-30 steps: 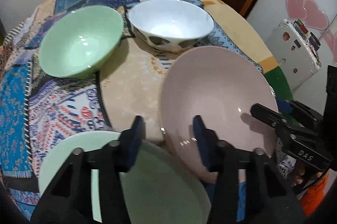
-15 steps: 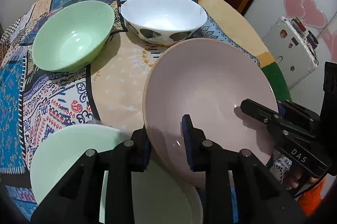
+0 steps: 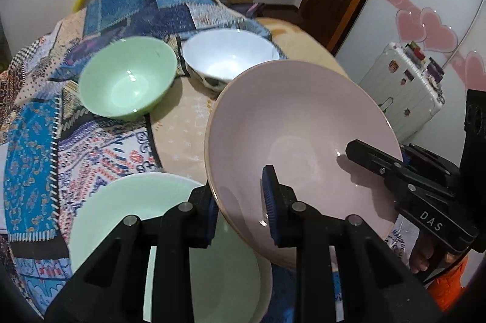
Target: Organize plates and bowls
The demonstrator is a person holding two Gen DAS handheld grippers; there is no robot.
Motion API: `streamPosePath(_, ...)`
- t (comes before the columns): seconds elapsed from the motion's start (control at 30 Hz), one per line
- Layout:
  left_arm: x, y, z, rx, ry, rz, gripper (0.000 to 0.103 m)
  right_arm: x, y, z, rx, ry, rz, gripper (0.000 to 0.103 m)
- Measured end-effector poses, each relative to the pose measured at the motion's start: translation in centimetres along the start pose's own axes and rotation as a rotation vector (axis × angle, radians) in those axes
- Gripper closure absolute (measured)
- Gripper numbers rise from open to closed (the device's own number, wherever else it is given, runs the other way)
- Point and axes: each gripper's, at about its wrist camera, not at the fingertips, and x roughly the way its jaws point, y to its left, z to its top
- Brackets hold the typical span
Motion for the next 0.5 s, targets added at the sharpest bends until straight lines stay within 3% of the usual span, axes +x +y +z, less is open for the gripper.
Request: streamPosePath(0.5, -7.7, 3.4, -2.1, -0.043, -0.11, 0.049, 0.076, -0.8, 6.2, 0.8, -0.088, -0.042, 0.04, 0.079)
